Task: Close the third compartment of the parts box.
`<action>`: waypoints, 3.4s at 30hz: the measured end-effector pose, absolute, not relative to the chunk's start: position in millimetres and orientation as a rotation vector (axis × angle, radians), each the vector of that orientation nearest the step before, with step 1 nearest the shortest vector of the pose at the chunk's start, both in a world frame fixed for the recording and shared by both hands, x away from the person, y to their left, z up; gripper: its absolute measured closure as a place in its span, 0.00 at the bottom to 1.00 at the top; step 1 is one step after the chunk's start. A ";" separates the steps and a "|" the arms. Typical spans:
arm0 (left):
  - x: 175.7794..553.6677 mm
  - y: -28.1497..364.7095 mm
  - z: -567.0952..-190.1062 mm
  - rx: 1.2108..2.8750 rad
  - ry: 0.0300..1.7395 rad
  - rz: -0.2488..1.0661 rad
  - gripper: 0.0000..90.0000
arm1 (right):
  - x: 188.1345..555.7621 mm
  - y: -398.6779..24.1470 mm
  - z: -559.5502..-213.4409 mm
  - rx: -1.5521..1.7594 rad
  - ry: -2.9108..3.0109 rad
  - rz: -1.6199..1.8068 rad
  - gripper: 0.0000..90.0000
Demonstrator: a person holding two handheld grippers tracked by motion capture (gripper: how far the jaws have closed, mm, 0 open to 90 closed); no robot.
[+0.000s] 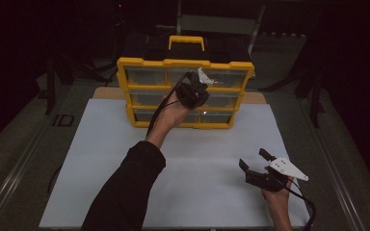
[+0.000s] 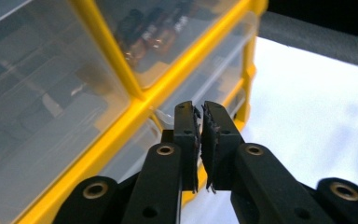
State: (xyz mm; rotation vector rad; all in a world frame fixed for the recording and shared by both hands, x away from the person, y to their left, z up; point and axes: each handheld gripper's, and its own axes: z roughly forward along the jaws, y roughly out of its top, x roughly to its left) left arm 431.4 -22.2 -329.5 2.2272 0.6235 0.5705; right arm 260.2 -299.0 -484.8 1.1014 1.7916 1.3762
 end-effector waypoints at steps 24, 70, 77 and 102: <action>369.5 43.6 -367.2 2.284 0.550 0.539 0.53 | 259.6 -295.5 -485.8 1.091 1.810 1.372 0.12; 275.4 199.4 -473.0 1.821 0.924 0.528 0.00 | 256.9 -290.3 -490.3 1.067 1.852 1.348 0.12; 261.7 219.0 -478.1 1.709 0.941 0.560 0.00 | 256.0 -291.1 -490.8 1.050 1.849 1.347 0.12; 248.5 236.4 -481.7 1.668 0.985 0.669 0.00 | 250.2 -289.3 -491.6 1.015 1.837 1.380 0.12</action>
